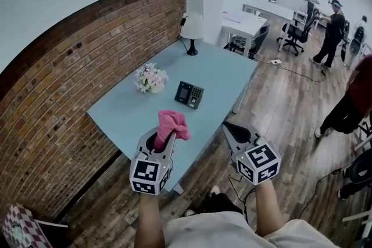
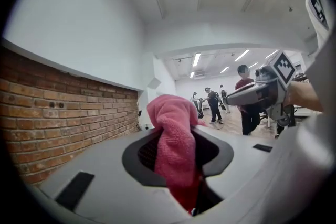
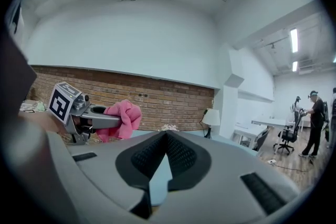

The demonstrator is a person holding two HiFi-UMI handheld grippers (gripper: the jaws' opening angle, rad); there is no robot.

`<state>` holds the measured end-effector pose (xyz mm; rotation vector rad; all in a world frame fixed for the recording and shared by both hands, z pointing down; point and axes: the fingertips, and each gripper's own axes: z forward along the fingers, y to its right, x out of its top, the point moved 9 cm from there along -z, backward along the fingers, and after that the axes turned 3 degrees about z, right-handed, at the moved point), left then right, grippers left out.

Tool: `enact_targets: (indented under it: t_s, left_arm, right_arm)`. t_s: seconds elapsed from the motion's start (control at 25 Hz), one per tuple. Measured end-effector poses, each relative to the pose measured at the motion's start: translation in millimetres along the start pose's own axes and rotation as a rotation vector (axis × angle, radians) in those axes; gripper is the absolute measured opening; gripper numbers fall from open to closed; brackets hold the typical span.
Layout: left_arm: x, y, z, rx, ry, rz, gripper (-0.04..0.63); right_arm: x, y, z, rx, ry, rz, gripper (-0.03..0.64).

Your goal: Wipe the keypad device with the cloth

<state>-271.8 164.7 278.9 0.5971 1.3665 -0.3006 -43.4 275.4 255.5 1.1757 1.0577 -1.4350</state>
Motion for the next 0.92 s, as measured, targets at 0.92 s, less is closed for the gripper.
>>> enact_targets:
  t_s: [0.92]
  left_arm:
    - [11, 14, -10, -0.001, -0.002, 0.004, 0.149]
  right_arm:
    - [-7, -1, -14, 0.026, -0.016, -0.024, 0.015]
